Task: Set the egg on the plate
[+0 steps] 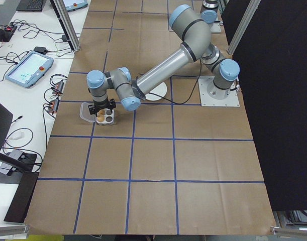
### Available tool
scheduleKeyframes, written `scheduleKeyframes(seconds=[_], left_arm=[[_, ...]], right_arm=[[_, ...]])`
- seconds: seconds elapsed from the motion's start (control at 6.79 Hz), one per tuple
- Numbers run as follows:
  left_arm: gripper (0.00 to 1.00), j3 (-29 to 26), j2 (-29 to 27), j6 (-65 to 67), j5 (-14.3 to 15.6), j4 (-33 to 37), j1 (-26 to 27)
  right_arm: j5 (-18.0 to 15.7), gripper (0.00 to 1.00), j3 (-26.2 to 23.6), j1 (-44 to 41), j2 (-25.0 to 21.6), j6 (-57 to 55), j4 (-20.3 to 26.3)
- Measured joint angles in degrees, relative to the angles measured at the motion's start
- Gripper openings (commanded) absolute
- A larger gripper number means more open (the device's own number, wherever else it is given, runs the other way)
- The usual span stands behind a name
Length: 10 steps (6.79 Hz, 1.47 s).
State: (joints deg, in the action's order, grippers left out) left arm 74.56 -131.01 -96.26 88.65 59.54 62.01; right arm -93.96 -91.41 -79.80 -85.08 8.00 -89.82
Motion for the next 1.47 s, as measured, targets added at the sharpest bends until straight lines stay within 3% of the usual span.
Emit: scheduleKeyframes(seconds=[1.03,1.32,1.47], left_arm=[[0.90,-1.7,-2.3,-1.3,-0.1,-0.6,-0.1],[0.79,-1.7,-2.4,-1.3,-0.2,-0.7,-0.1],[0.79,-1.6,-2.4,-1.3,-0.1,-0.7,-0.1]], right_arm=[[0.0,1.00,0.0,0.0,0.0,0.0,0.0],[0.0,1.00,0.0,0.0,0.0,0.0,0.0],[0.0,1.00,0.0,0.0,0.0,0.0,0.0]])
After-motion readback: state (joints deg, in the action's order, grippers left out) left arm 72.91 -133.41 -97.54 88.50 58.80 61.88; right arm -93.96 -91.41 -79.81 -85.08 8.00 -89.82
